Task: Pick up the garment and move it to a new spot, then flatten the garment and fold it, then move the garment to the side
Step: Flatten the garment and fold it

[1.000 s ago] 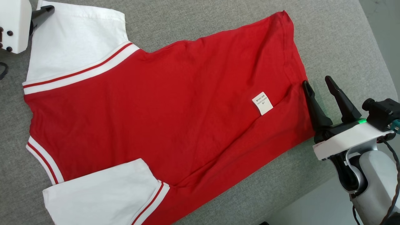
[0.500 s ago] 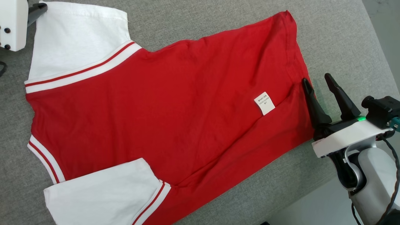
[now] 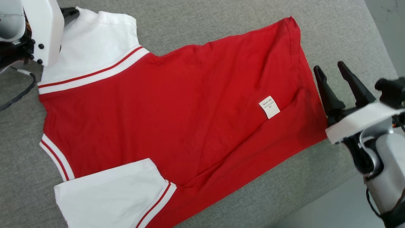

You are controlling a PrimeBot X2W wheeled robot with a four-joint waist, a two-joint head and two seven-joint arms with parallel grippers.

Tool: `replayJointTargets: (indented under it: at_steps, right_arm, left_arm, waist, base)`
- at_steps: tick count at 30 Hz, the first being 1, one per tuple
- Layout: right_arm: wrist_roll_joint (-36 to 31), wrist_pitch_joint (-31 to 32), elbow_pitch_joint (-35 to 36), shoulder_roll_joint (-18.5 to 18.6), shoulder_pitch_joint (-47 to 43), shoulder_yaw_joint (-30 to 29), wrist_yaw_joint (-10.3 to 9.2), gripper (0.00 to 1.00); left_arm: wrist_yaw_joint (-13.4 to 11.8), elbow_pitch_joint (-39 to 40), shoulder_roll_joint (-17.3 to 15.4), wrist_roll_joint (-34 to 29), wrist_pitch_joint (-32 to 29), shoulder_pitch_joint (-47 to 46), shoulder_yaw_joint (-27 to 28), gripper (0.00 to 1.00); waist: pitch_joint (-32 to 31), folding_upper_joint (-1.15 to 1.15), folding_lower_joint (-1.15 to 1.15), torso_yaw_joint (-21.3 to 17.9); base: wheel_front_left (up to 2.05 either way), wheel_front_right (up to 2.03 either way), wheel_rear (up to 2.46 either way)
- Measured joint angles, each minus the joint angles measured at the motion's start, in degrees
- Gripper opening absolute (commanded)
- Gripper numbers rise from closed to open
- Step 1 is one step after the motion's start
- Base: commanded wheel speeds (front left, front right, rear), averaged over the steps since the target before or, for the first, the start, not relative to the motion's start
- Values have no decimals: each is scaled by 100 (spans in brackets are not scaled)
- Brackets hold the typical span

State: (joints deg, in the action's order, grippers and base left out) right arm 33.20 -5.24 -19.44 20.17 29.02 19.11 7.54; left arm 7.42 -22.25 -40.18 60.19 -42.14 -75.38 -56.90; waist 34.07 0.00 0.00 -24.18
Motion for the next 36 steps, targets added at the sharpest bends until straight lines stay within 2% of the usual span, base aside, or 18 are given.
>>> replayJointTargets:
  at_steps: [3, 5, 10, 13, 19, 28, 29, 30, 31, 32, 33, 36]
  right_arm:
    - [135, 661, -116, -3, 363, -112, 1, 100]
    - [408, 1537, -237, -19, 859, -248, 0, 100]
    - [750, 3338, -724, -201, 1674, -525, -4, 100]
    - [555, 4113, -1152, -301, 2223, -662, -3, 100]
    - [-207, 4907, -2279, -637, 3032, -1020, -3, 100]
    - [-1347, 5165, -3565, -1004, 3714, -1748, -3, 100]
    - [-1469, 5163, -3689, -1048, 3774, -1855, -3, 91]
    - [-1602, 5164, -3815, -1072, 3827, -1951, -3, 67]
    - [-1715, 5163, -3933, -1084, 3877, -2060, -3, 37]
    - [-1863, 5144, -4024, -1092, 3919, -2132, -3, 30]
    - [-2009, 5086, -4084, -1099, 3960, -2203, -3, 0]
    - [-2274, 4726, -4117, -1162, 4112, -2449, -3, 0]
  left_arm:
    - [0, 222, -62, -14, 517, -20, -148, 0]
    - [0, 356, -76, 22, 915, -69, -338, 0]
    - [0, 491, -109, 382, 1234, -94, -619, 0]
    - [0, 584, -166, 482, 1322, -161, -801, 0]
    - [0, 713, -213, 623, 1454, -374, -1139, 0]
    - [0, 798, -198, 705, 1559, -575, -1443, 0]
    - [0, 803, -192, 720, 1570, -593, -1460, 0]
    - [0, 805, -186, 732, 1575, -607, -1479, 0]
    - [0, 806, -180, 744, 1580, -613, -1502, 0]
    - [0, 810, -172, 744, 1594, -616, -1524, 0]
    - [0, 816, -156, 745, 1594, -621, -1543, 0]
    - [0, 820, -118, 742, 1641, -648, -1577, 0]
  waist:
    - [-82, 0, 0, 81]
    - [-171, 0, 0, 188]
    - [-352, 0, 0, 393]
    - [-425, 0, 0, 532]
    - [-457, 0, 0, 804]
    - [-406, 0, 0, 1056]
    - [-403, 0, 0, 1072]
    - [-399, 0, 0, 1087]
    - [-398, 0, 0, 1101]
    - [-395, 0, 0, 1112]
    - [-391, 0, 0, 1125]
    - [-384, 0, 0, 1161]
  base:
    - [0, 0, 0]
    - [0, 0, 0]
    - [0, 0, 0]
    - [0, 0, 0]
    - [0, 0, 0]
    - [0, 0, 0]
    - [0, 0, 0]
    - [0, 0, 0]
    - [0, 0, 0]
    - [0, 0, 0]
    - [0, 0, 0]
    - [0, 0, 0]
